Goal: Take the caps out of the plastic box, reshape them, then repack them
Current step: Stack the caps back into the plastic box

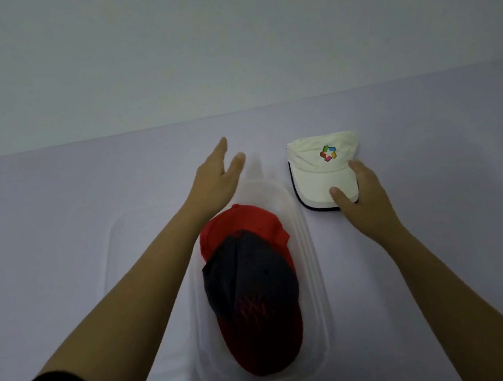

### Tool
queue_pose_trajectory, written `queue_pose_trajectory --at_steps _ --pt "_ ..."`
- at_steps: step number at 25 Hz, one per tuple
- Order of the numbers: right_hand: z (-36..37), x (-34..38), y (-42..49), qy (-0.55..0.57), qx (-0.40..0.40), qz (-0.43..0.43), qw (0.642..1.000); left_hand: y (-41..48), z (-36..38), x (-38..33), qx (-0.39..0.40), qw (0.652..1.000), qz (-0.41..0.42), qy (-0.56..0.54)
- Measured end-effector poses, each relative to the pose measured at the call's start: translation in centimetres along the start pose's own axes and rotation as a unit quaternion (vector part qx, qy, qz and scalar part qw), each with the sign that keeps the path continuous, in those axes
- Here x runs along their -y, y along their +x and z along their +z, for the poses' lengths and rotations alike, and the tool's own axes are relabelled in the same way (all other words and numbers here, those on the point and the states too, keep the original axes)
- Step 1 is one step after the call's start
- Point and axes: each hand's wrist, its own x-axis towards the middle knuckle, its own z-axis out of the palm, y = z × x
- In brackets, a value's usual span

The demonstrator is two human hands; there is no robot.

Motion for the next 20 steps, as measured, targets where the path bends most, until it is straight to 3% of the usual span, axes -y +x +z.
queue_pose_trajectory --at_steps 4,8,16,20 --pt "-0.1 -3.4 3.5 0.058 0.0 0.161 0.985 5.9 4.7 -1.7 0.126 0.986 0.026 0.108" --pt "0.3 -6.2 5.5 0.166 0.011 0.243 0.955 10.6 7.7 -2.3 0.171 0.983 -0.014 0.069" --pt "0.6 -9.0 6.8 0.242 0.013 0.217 0.945 16.1 11.8 -1.0 0.308 0.938 -0.145 -0.067" --pt "0.7 -9.5 7.0 0.224 0.043 0.147 0.963 17.8 12.1 -1.7 0.363 0.914 -0.18 -0.03"
